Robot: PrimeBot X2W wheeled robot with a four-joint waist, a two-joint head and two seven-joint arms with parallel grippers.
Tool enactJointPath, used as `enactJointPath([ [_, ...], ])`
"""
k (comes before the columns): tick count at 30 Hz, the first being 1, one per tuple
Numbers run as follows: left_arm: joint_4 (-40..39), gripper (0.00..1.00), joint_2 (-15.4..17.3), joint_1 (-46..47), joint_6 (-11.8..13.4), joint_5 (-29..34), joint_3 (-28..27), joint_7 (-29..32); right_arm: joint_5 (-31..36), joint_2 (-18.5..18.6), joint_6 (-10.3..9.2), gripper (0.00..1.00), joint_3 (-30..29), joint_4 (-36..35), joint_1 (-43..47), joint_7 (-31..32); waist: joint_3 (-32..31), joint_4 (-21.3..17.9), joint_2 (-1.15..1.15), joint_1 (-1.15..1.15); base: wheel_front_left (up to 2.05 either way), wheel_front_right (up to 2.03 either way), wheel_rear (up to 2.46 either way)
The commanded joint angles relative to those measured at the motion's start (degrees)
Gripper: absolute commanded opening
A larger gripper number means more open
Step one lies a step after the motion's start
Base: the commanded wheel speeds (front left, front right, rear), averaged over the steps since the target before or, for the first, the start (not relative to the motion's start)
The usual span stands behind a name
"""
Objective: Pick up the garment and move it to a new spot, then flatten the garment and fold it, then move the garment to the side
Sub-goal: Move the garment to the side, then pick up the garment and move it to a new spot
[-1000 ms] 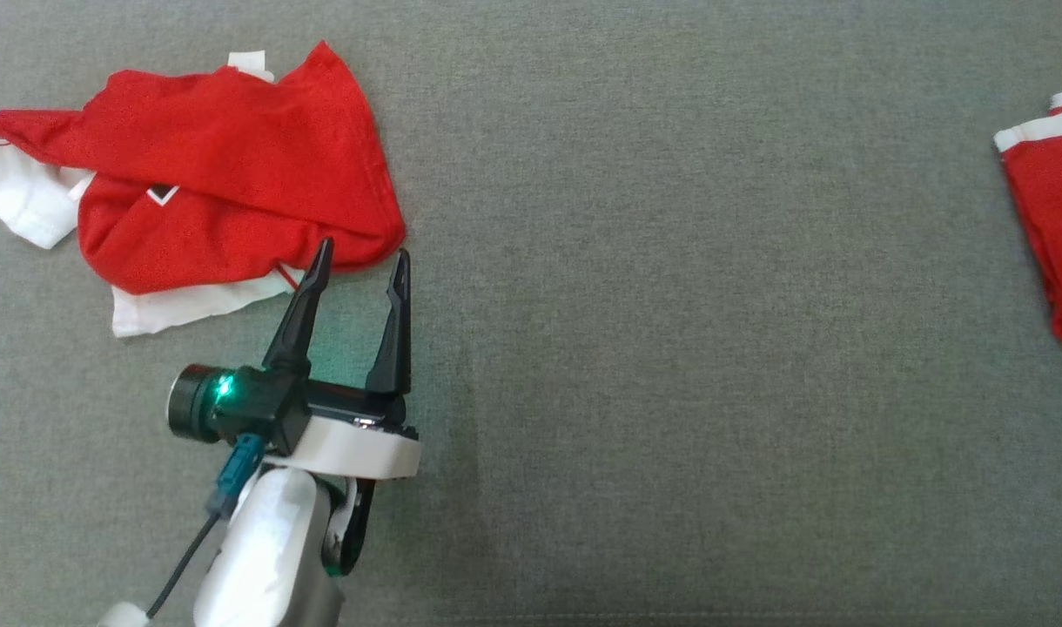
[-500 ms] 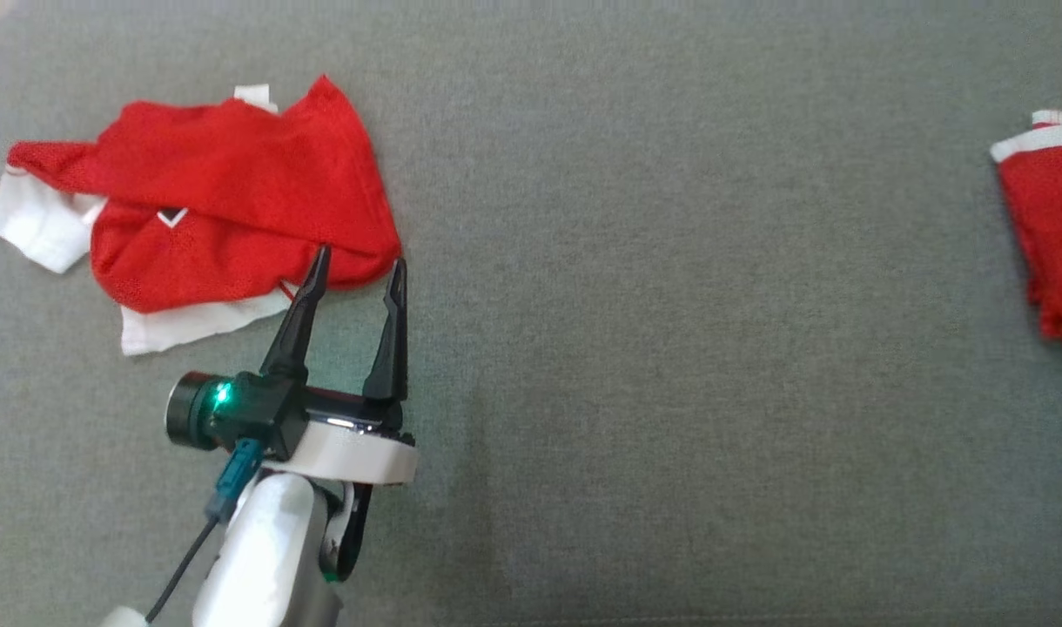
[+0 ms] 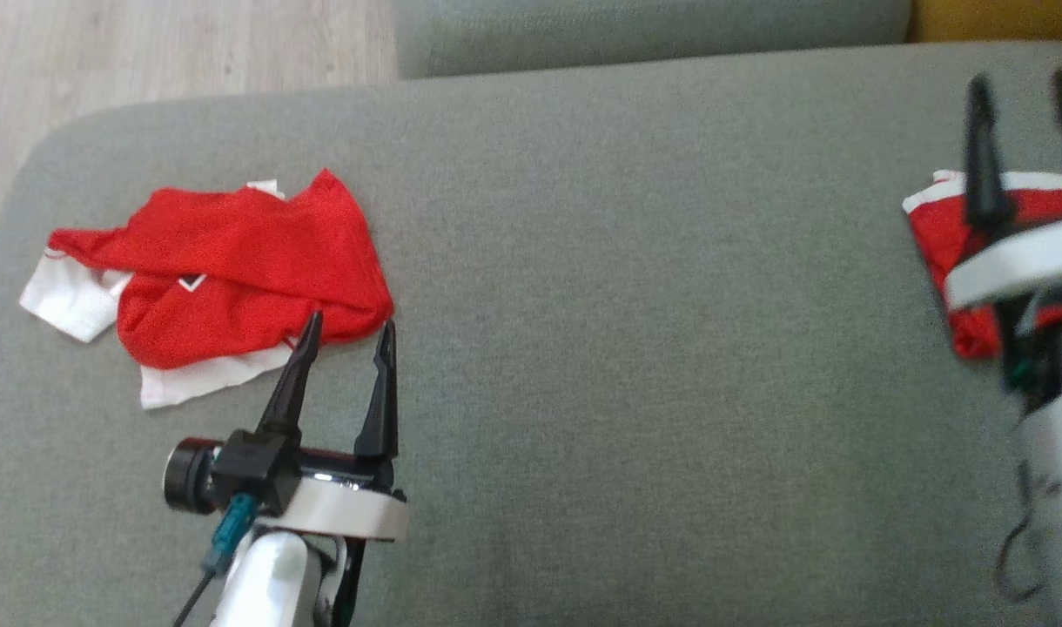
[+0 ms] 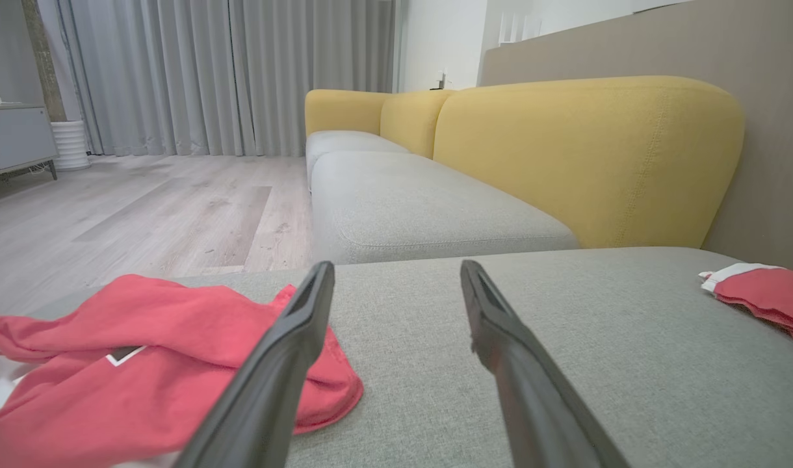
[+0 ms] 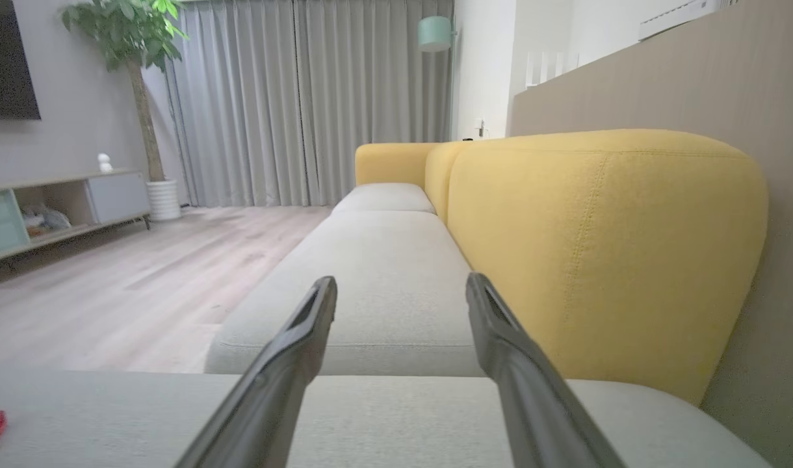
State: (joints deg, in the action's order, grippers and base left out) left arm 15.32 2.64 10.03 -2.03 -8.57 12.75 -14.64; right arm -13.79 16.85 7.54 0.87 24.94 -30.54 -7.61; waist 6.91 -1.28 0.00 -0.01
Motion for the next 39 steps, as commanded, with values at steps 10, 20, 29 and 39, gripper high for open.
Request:
enactJointPath([
  [10, -2.0, 1.00, 0.2, -4.4, -0.5, -0.6, -3.0, -0.4, 2.3, -12.3, -0.05, 1.00, 2.0, -8.2, 19.0, -6.7, -6.2, 0.9, 0.00, 0.01, 0.00, 0.00, 0.00],
  [20, -1.6, 1.00, 0.2, -6.2, -0.5, -0.8, -2.8, -0.4, 4.9, -13.9, -0.05, 1.00, 1.2, -10.1, 25.5, -7.4, -7.2, 1.4, 0.00, 0.01, 0.00, 0.00, 0.00],
  [29, -2.1, 1.00, 0.2, -5.5, 0.1, -1.4, -2.5, -0.4, 2.9, -14.0, -0.05, 1.00, 2.1, -11.8, 26.5, -7.4, -6.8, 2.8, 0.00, 0.01, 0.00, 0.00, 0.00],
  [39, -2.1, 1.00, 0.2, -6.2, 1.2, -1.8, -3.5, -0.4, 1.2, -14.0, -0.05, 1.00, 7.4, -12.3, 28.6, -7.4, -7.5, 9.8, 0.00, 0.01, 0.00, 0.00, 0.00],
])
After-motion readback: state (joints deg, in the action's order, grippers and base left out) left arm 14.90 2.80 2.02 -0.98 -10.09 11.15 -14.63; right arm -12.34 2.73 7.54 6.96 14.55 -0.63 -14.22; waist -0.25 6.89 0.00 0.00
